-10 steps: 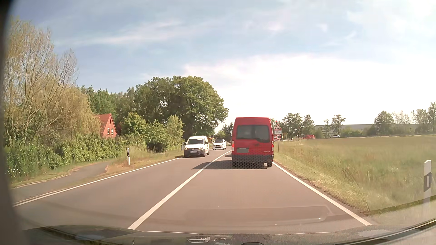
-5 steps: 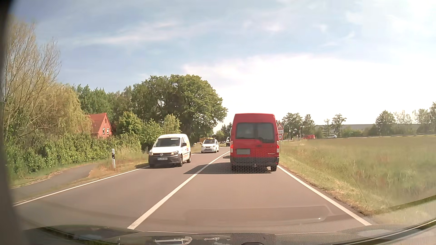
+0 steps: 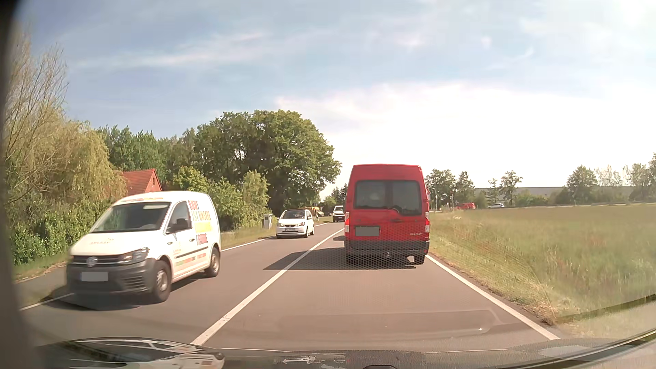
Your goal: Follow the waypoints while adhering to traffic rules and regulations
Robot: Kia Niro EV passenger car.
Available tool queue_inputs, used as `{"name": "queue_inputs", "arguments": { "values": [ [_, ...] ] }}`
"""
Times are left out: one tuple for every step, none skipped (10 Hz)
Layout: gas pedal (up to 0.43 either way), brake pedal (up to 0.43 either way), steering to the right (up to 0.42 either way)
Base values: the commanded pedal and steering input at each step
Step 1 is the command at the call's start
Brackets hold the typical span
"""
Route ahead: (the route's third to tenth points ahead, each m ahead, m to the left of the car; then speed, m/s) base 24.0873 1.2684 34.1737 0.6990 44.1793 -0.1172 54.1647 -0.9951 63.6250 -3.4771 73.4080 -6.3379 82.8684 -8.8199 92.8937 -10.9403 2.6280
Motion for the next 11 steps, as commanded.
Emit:
{"name": "queue_inputs", "arguments": {
  "values": [
    [0.000,0.098,0.008],
    [0.000,0.091,0.010],
    [0.000,0.079,0.010],
    [0.000,0.067,0.010],
    [0.000,0.043,0.010],
    [0.000,0.024,0.010],
    [0.000,0.012,0.010],
    [0.000,0.006,0.010],
    [0.000,0.006,0.010],
    [0.000,0.000,0.010],
    [0.000,0.000,0.010]
  ]
}}
